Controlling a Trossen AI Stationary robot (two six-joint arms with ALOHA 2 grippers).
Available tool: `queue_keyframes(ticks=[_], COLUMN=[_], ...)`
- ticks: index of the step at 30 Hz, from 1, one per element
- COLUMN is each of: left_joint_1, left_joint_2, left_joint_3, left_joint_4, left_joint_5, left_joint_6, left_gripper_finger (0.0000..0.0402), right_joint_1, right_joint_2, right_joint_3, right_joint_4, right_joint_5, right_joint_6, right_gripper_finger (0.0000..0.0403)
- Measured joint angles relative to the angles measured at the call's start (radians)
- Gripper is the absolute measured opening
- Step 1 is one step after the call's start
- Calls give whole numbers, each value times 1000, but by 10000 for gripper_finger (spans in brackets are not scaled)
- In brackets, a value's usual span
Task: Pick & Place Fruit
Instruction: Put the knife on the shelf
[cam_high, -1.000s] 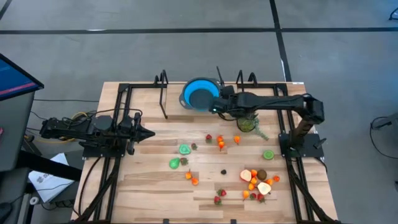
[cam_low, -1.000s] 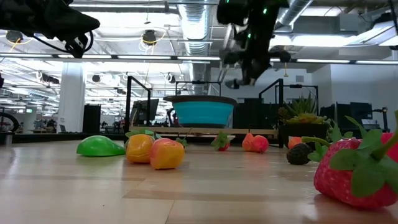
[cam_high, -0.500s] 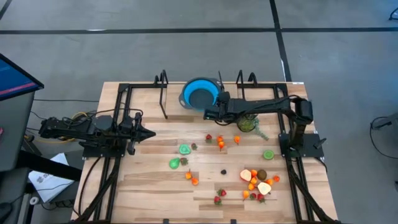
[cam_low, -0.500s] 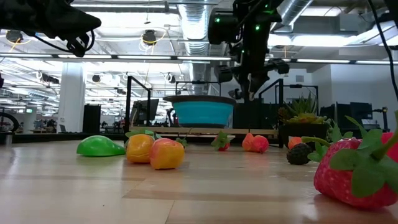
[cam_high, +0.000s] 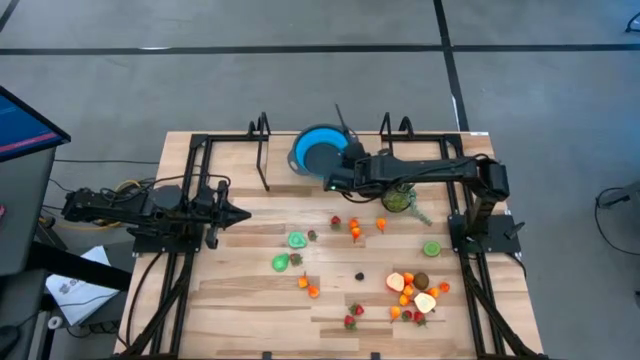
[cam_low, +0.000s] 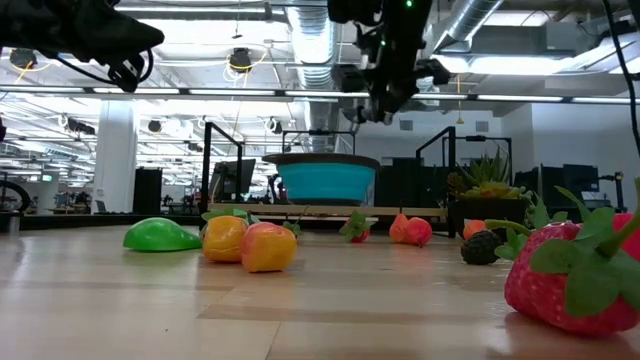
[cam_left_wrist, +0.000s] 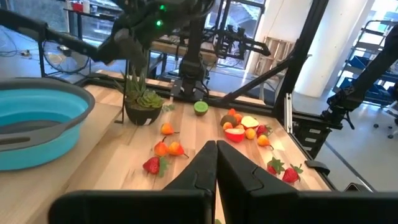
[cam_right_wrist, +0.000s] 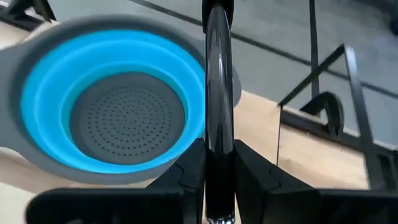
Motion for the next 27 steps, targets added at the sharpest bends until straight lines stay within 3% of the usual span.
queue_keyframes(ticks=[9, 20, 27], left_joint_1=[0, 0, 23], left_joint_2=[98, 206, 243], left_joint_3=[0, 0, 0], left_joint_4=[41, 216, 288], left_joint_5=[0, 0, -19], left_joint_6=[70, 178, 246], left_gripper_finger=[10, 111, 133], right_joint_1=[40, 75, 112], right_joint_2=[0, -5, -53], right_joint_3=[8, 8, 9], right_joint_4=[-101, -131, -137], right_joint_5=[-5, -36, -56], right_joint_6=[21, -8, -70], right_gripper_finger=[48, 48, 48])
